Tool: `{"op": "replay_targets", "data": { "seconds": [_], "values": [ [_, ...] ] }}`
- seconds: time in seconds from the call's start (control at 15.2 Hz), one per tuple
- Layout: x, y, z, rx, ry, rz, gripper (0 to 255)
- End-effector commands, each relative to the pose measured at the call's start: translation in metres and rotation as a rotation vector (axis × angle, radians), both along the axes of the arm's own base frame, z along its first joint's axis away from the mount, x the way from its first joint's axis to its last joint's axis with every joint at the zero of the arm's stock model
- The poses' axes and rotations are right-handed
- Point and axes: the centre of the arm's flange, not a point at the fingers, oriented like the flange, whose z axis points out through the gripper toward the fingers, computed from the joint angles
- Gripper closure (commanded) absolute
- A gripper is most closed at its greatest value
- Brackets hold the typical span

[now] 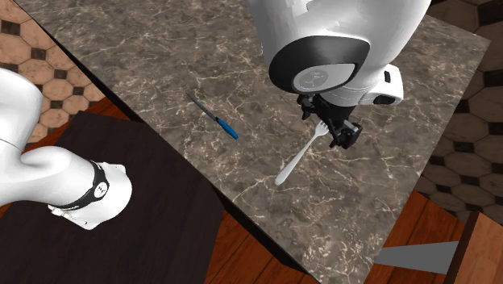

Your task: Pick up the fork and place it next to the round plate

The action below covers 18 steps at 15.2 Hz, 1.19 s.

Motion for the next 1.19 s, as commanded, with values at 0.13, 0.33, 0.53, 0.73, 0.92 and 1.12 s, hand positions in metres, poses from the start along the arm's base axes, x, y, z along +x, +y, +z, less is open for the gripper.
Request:
{"op": "replay_targets", "data": {
  "seconds": [0.13,0.33,0.53,0.73,0.92,1.12],
  "values": [
    [0.0,0.0,0.0,0.0,0.0,0.0,0],
    [0.0,0.0,0.0,0.0,0.0,0.0,255],
    [-0.002,-0.001,0.0,0.0,0.0,0.0,255],
    [-0.001,-0.001,0.001,0.0,0.0,0.0,255],
    [0.0,0.0,0.01,0.0,0.0,0.0,255],
    [0.0,0.0,0.026,0.0,0.0,0.0,255]
  ]
}}
